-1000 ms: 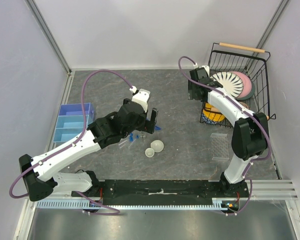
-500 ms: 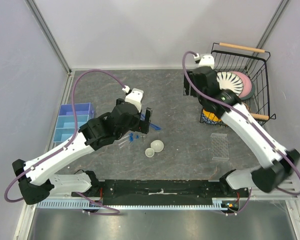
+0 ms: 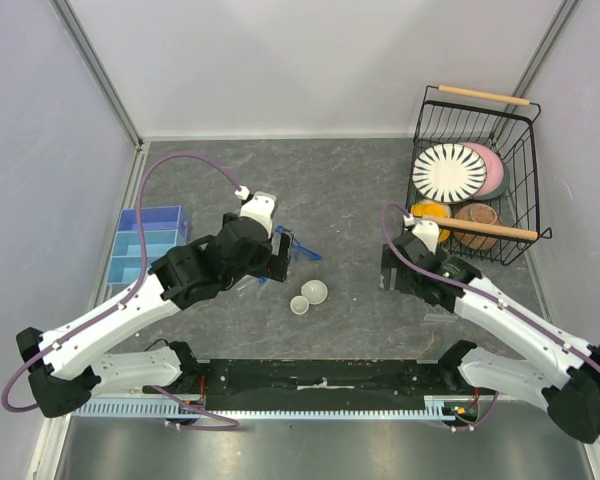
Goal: Organize the chemistry lab equipment
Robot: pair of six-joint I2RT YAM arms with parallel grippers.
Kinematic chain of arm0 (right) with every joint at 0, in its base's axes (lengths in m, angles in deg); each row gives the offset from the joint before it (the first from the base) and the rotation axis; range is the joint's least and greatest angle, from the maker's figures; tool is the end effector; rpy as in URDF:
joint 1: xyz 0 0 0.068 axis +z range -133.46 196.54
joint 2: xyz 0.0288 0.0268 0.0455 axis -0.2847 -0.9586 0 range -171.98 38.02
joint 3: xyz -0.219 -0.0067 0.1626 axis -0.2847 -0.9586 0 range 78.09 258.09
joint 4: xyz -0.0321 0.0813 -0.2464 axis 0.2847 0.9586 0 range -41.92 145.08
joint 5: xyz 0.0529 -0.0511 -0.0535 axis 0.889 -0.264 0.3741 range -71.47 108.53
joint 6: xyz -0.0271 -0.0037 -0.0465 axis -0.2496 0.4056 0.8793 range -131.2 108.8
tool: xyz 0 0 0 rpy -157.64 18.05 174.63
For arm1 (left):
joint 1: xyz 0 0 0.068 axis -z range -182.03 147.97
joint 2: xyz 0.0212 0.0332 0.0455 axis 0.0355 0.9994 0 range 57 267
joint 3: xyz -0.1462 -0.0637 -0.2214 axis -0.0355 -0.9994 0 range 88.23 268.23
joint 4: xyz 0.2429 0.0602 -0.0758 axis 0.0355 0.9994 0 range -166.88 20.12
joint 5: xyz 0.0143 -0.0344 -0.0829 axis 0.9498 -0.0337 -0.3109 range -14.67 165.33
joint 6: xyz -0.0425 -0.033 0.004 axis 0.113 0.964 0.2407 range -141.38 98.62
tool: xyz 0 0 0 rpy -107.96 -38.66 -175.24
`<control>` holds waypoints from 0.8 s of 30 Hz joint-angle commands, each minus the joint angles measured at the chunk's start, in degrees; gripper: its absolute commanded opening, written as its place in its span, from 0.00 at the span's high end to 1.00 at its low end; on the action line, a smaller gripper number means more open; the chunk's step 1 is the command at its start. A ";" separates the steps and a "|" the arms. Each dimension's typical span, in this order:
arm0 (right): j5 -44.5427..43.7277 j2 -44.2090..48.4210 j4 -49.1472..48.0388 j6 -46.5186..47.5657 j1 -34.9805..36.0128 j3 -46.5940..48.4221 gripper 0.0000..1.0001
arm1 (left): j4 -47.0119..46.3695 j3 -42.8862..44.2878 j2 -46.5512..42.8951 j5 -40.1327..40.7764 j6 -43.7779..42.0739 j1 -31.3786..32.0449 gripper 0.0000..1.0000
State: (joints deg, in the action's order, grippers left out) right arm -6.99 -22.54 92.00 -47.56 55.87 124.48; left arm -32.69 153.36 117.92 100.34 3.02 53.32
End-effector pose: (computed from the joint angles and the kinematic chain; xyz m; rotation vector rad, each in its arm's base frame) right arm 0.1633 0.1140 0.2515 0.0946 2.4416 -0.0082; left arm 0.1336 -0.1668 0.3538 0.3668 2.1760 -0.2828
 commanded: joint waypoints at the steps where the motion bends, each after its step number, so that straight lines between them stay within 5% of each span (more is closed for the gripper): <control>1: -8.31 8.16 2.21 -15.04 0.04 -4.54 0.02 | -0.85 -1.49 -3.44 -1.81 2.58 -0.07 0.00; 14: -16.14 6.06 3.37 -30.87 0.04 -14.39 0.02 | -2.17 -2.81 -4.50 -7.00 1.17 -0.07 0.00; 24: -17.72 0.28 0.47 -32.11 0.04 -15.37 0.02 | -2.44 -3.25 -3.53 -7.52 1.17 -0.07 0.00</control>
State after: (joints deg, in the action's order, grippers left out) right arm -22.18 -18.71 95.28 -77.57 55.81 109.14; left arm -32.87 150.60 114.25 94.07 3.39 53.32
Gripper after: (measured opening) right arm 0.982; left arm 0.995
